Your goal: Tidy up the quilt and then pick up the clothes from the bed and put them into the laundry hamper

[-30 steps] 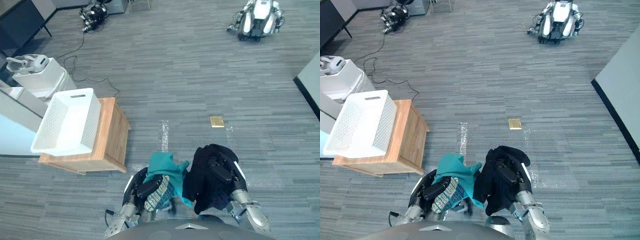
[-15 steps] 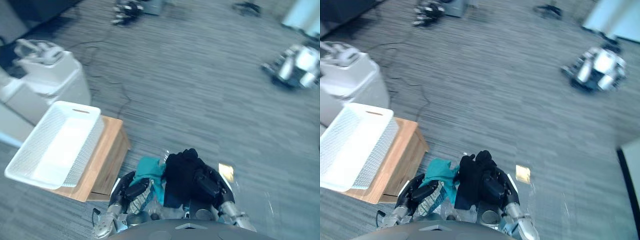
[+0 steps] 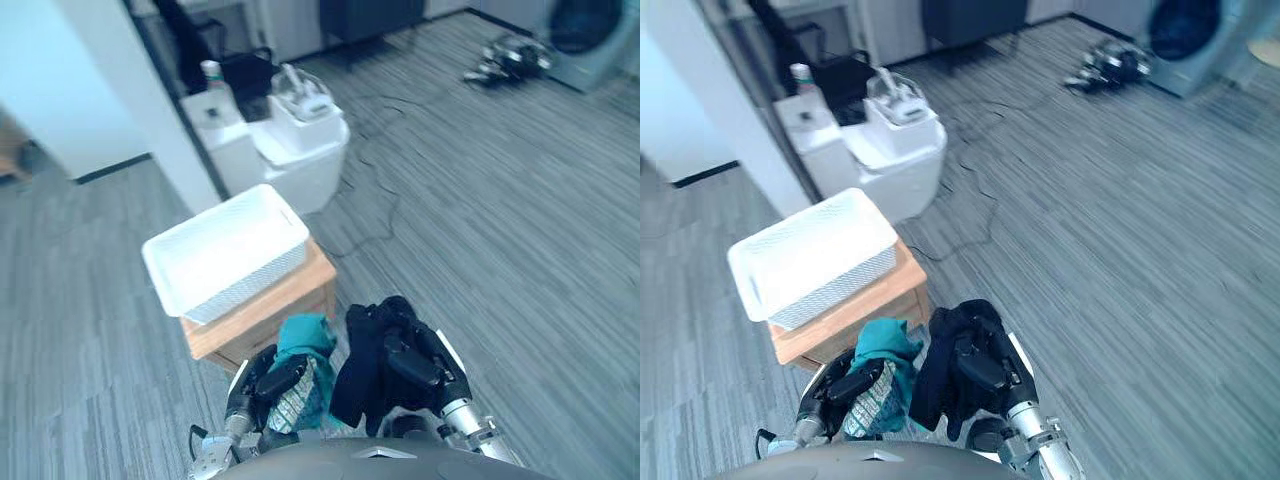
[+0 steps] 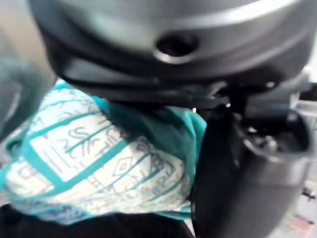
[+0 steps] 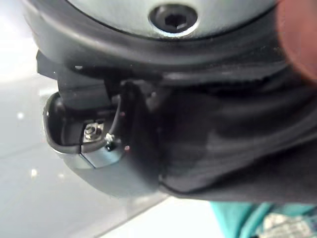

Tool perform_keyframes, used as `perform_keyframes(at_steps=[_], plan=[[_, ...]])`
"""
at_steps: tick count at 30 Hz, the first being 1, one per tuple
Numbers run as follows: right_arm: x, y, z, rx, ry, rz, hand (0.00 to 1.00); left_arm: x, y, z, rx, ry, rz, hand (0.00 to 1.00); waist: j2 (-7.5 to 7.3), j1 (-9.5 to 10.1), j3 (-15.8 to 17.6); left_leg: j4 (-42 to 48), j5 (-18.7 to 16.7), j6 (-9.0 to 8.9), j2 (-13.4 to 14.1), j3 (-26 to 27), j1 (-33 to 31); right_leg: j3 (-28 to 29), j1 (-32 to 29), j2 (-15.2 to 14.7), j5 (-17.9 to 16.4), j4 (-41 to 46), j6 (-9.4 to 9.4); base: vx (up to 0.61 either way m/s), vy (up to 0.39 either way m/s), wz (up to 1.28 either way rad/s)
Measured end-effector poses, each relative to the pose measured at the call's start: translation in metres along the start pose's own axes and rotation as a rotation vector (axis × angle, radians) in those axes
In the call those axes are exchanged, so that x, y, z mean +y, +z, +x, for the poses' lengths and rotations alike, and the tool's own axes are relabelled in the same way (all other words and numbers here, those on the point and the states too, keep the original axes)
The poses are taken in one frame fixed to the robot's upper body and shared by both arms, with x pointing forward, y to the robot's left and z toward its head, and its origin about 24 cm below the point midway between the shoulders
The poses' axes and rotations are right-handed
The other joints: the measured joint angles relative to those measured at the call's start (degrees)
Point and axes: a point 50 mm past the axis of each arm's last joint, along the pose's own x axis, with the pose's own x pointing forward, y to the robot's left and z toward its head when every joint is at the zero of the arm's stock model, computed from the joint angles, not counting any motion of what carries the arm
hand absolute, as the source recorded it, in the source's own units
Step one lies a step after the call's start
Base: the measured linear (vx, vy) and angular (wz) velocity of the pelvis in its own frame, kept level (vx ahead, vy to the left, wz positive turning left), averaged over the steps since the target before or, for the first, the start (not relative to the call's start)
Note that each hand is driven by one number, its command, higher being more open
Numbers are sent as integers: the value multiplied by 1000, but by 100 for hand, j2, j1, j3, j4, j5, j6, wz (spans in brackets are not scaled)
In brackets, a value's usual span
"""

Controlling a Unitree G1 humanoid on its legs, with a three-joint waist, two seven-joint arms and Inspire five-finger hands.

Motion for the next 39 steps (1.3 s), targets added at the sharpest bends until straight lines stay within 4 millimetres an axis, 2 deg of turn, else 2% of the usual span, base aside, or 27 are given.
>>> perform_keyframes(at_steps=[1, 2, 3, 4, 6, 7, 8, 13, 15, 17, 19, 20, 21, 22, 23, 24, 25, 26, 28, 29, 30, 31, 32, 34, 35, 36, 39], plan=[[-4, 2, 3, -11, -8, -9, 0, -1, 2, 1, -16, -6, -2, 0, -6, 42, -28, -960, 97, 33, -150, 151, -3, -148, 80, -72, 5, -159, 10, 88, 44, 70], [-6, 2, 5, -6, -14, -10, 0, -2, 2, 2, -18, -7, -4, 0, -42, 90, -51, -1259, 434, -57, -290, 111, 38, -161, 124, -148, 17, -204, 42, 132, 103, 54], [-9, -6, 6, 31, -27, -2, 0, 1, 0, -1, -7, 5, -3, 0, -149, 82, -206, -1696, 761, -68, -585, 146, 124, -190, 168, -299, 109, -382, 181, 188, 108, 52], [-11, -10, 6, 52, -42, 11, 0, 2, -2, -2, -4, 11, -6, 0, -200, 46, -241, -1635, 818, -49, -664, 108, 68, -262, 287, -342, 235, -595, 277, 246, 149, 61], [-10, -20, 7, 97, -44, 30, 0, 8, 4, 0, -24, 34, 0, 0, -467, 82, -55, -367, 671, -138, -544, 246, -448, -452, 737, -524, 541, -1073, 466, 172, 142, 46], [-11, -26, 5, 121, -50, 37, 0, 6, 3, 2, -19, 26, 1, 0, -448, 114, -11, -569, 537, -85, -452, 462, -644, -583, 881, -637, 589, -1056, 487, 121, 170, 37], [-19, -28, -3, 149, -69, 18, 0, -1, 0, 0, -13, 5, -7, 0, -219, 88, -36, -1273, 1319, 105, -196, 666, -631, -637, 942, -538, 559, -995, 509, 110, 183, 28], [-10, -35, 2, 167, -29, 54, 0, 5, 3, 0, -14, 15, 14, 0, -410, 93, -94, -974, 771, 292, -658, 751, -731, -614, 892, -1048, 260, -840, 465, 117, 221, 5], [-6, -38, 0, 177, -30, 66, 0, 6, 5, 1, -14, -17, 41, 0, -491, 53, -141, -1134, 708, 399, -963, 657, -715, -621, 860, -1320, 424, -487, 681, 118, 162, 40], [-8, -42, -5, 191, -84, 73, 0, -1, 7, 5, -9, -85, 106, 0, -575, 26, -218, -1373, 746, 466, -1237, 474, -667, -592, 636, -1573, 494, 231, 597, 162, 202, 75], [-14, -46, -7, 208, -151, 75, 0, -10, 5, 7, 11, -167, 168, 0, -589, 19, -231, -1759, 841, 582, -1526, 234, -403, -161, 37, -1867, 851, 1605, 78, 163, 150, 82], [-18, -50, -10, 217, -186, 73, 0, -13, 4, 7, 23, -213, 191, 0, -559, -36, -241, -2102, 914, 657, -1654, 16, -137, 442, -409, -1871, 1341, 2490, -180, 199, 124, 86], [-17, -54, -12, 221, -209, 86, 0, -12, 3, 5, 39, -232, 209, 0, -543, -169, -244, -2327, 955, 722, -1703, -239, 87, 1013, -773, -1537, 879, 3251, -49, 246, 139, 86], [-14, -55, -11, 218, -210, 93, 0, -10, 2, 4, 46, -232, 219, 0, -547, -221, -241, -2428, 967, 743, -1705, -343, 180, 1198, -954, -1288, 554, 3470, -30, 241, 92, 87], [-9, -56, -12, 210, -206, 104, 0, -7, 2, 2, 56, -229, 233, 0, -597, -301, -254, -2619, 979, 756, -1699, -525, 345, 1394, -1254, -817, 4, 3569, 8, 218, 51, 59], [-7, -56, -12, 205, -205, 109, 0, -5, 2, 2, 59, -227, 239, 0, -627, -335, -262, -2704, 983, 747, -1697, -575, 425, 1410, -1393, -621, -181, 3488, 0, 346, 33, 66], [-4, -55, -12, 192, -198, 110, 0, -4, 1, 1, 68, -228, 246, 0, -658, -399, -269, -2812, 986, 702, -1694, -686, 603, 1387, -1659, -236, -433, 2969, -115, 300, 0, 45], [-4, -53, -11, 185, -193, 108, 0, -4, 1, 0, 71, -231, 249, 0, -652, -417, -270, -2813, 951, 673, -1692, -746, 654, 1390, -1741, -112, -440, 2701, -128, 406, -32, 60], [-4, -49, -6, 162, -188, 100, 0, -6, 1, 3, 74, -247, 257, 0, -621, -507, -259, -2786, 888, 593, -1658, -977, 834, 1407, -1845, 147, -389, 1725, -86, 367, -55, 53], [-5, -45, 0, 145, -190, 93, 0, -7, 4, 7, 66, -248, 259, 0, -617, -449, -262, -2782, 817, 471, -1637, -995, 907, 1423, -1842, 291, -171, 1016, -37, 408, -74, 26], [-5, -43, 5, 131, -194, 89, 0, -6, 6, 9, 58, -243, 263, 0, -644, -386, -272, -2770, 712, 309, -1629, -993, 1000, 1457, -1685, 400, 598, 195, -137, 408, -73, 17], [-8, -41, 7, 125, -201, 80, 0, -6, 3, 8, 70, -235, 259, 0, -625, -405, -280, -2750, 638, 220, -1565, -1017, 1070, 1489, -1506, 428, 1000, -28, -138, 387, -44, 3], [-14, -36, 10, 113, -231, 60, 0, -9, 0, 10, 72, -229, 244, 0, -434, -391, -258, -2467, 559, 59, -1415, -953, 1024, 1411, -1243, 518, 1199, -395, -269, 333, -37, -8], [-24, -30, 14, 87, -304, 47, 0, -13, 0, 10, 57, -238, 230, 0, -385, -359, -237, -2427, 427, 59, -1291, -501, 972, 1449, -978, 491, 1260, -759, -260, 236, -47, -12], [-33, -27, 12, 69, -390, 51, 0, -17, 0, 10, 56, -256, 229, 0, -343, -414, -250, -2818, 532, -9, -1113, -243, 1039, 1412, -815, 492, 1297, -943, -240, 123, -13, 8], [-43, -25, 8, 54, -482, 54, 0, -21, -1, 11, 53, -266, 221, 0, -324, -421, -246, -2961, 851, -95, -993, -76, 1088, 1408, -664, 508, 1324, -1067, -196, 96, 21, 4], [-61, -12, -17, 13, -654, 13, 0, -24, -4, 3, 60, -270, 196, 0, -373, -427, -386, -3028, 793, -65, -1039, 27, 1220, 1506, -506, 494, 1357, -1214, -146, 9, 89, -8]])
